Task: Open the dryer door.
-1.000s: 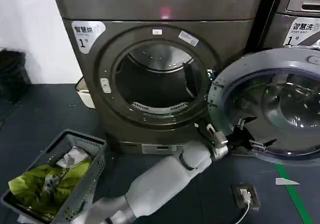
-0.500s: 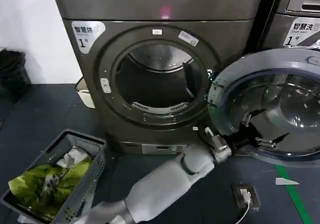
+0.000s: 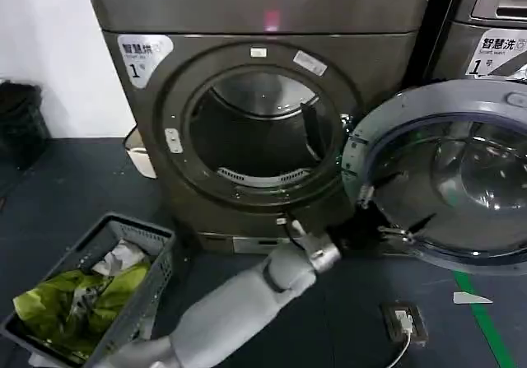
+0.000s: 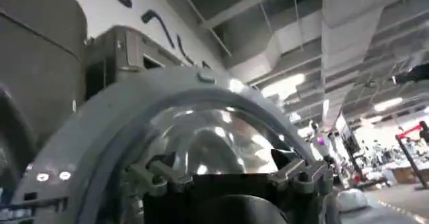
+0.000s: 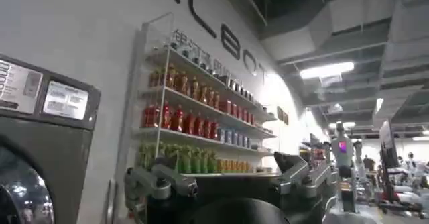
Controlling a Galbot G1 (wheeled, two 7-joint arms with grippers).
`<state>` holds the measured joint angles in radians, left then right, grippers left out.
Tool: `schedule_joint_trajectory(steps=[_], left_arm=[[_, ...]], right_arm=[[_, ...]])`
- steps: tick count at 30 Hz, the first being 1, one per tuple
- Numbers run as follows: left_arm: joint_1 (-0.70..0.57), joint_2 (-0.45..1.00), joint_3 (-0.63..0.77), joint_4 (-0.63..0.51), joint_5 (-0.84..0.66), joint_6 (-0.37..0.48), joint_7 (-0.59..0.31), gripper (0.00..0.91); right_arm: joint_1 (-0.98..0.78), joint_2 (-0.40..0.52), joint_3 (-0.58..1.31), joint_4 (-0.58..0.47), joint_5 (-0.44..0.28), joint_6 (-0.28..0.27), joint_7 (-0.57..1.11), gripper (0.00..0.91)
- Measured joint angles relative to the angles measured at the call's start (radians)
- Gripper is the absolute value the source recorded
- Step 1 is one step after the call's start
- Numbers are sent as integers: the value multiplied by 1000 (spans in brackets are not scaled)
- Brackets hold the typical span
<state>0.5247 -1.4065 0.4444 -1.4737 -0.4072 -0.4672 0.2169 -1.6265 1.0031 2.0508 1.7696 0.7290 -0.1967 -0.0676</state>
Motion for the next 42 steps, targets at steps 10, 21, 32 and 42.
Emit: schedule_joint_trajectory(steps=[10, 21, 32, 42], left_arm=[[48, 213, -51, -146, 9, 60, 66, 907], [149, 562, -228, -275, 25, 238, 221, 907], [273, 821, -454, -274, 59, 405, 292, 907], [372, 1032, -553, -234, 149, 404, 460, 907]], right_arm=[[3, 7, 22, 20, -85, 41, -19, 907], [2, 13, 81, 32, -94, 52, 12, 907], [8, -17, 128, 15, -94, 28, 18, 907], [16, -37, 141, -13, -142, 34, 55, 907]])
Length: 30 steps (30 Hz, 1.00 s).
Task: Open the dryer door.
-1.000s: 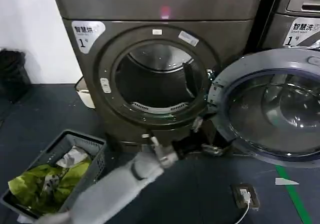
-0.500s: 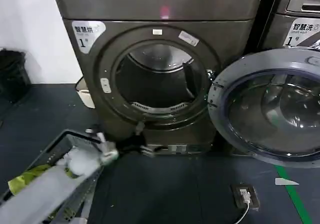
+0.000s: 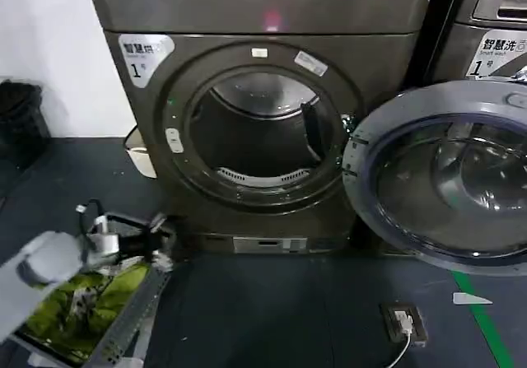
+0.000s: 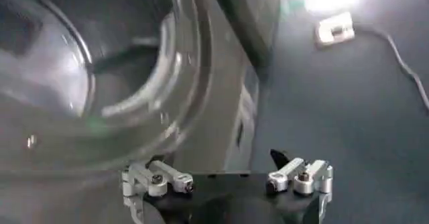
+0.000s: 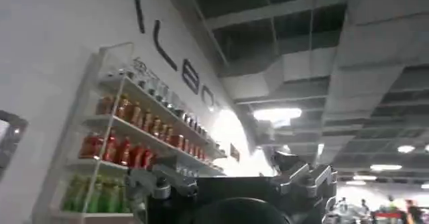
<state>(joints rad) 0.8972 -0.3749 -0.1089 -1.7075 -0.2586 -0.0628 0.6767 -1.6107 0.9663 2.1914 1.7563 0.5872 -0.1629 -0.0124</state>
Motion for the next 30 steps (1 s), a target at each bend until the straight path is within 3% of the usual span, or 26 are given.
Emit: schedule_joint_trajectory(steps=[5, 9, 30], left_arm=[[15, 84, -6, 46, 17, -2, 6, 907], [35, 145, -18, 87, 60, -30, 66, 907], [232, 359, -43, 120, 147, -20, 31, 907]], right_arm=[[10, -2, -7, 3, -10, 4, -3, 907], [20, -8, -13, -3, -15, 1, -2, 907], [18, -5, 18, -4, -30, 6, -17, 907]])
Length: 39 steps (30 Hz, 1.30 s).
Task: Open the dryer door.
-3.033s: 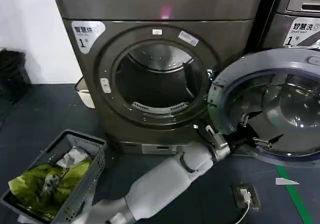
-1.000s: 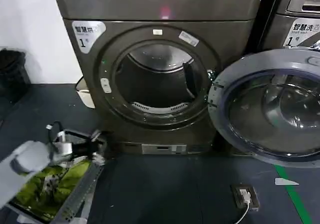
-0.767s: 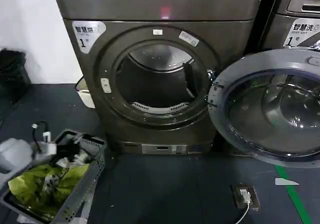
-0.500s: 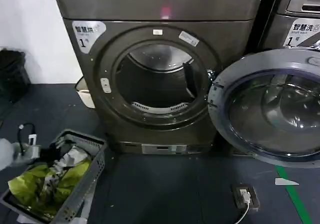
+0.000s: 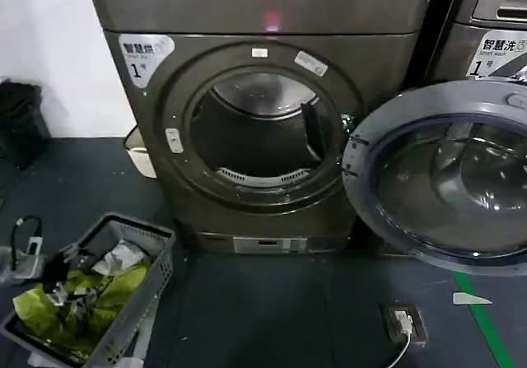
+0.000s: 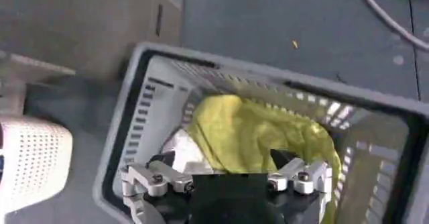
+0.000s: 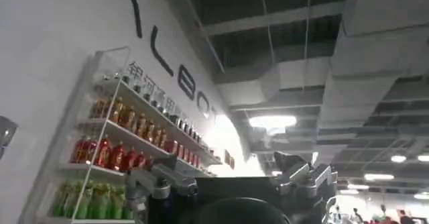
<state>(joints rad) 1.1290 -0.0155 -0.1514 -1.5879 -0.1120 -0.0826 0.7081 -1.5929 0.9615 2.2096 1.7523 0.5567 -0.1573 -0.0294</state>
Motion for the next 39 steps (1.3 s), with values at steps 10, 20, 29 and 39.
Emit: schedule_joint_trajectory(steps=[10, 20, 29, 39], left_arm=[[11, 23, -7, 5, 37, 32, 11, 907], [15, 63, -8, -14, 14, 21, 27, 907], [8, 82, -10, -31, 17, 19, 35, 907], [-8, 108, -10, -41, 44, 27, 44, 907]], right_arm=[[2, -1, -2, -1, 1, 1, -2, 907], [-14, 3, 11, 5, 4, 1, -6, 907], [-23, 8, 15, 5, 8, 3, -7, 907], [-30, 10, 32, 6, 13, 6, -8, 907]])
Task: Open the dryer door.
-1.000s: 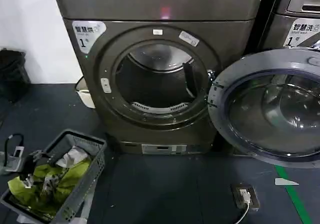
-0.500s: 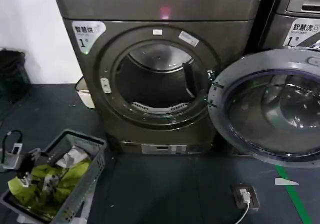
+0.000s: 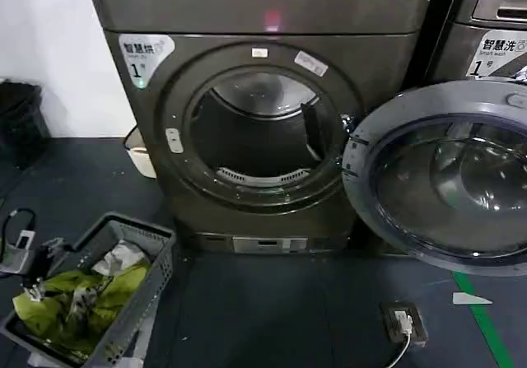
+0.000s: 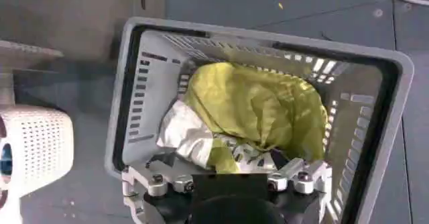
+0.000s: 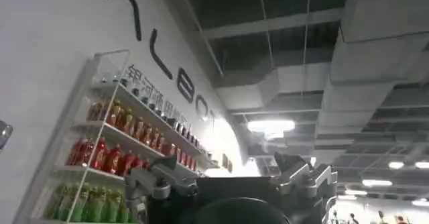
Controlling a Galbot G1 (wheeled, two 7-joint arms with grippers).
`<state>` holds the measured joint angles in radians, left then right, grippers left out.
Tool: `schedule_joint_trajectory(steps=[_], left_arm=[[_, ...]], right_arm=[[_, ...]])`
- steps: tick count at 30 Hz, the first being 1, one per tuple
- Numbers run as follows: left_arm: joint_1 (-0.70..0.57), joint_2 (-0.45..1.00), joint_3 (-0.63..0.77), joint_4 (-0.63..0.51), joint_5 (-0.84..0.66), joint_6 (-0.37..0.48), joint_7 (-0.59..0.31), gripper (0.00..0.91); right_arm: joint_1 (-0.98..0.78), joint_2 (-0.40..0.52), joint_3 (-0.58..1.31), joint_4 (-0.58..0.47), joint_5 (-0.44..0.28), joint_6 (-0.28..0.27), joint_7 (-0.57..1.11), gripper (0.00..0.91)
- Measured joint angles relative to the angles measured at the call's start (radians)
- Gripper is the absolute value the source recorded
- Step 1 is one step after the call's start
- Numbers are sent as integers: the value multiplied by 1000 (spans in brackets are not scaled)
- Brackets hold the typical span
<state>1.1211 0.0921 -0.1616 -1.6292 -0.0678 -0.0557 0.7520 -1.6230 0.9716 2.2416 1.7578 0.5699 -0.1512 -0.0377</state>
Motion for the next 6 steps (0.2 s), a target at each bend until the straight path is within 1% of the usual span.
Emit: schedule_joint_trajectory(steps=[6], left_arm=[[-3, 17, 0, -8, -1, 0, 8, 907]], right_arm=[[-1, 6, 2, 0, 3, 0, -3, 907]])
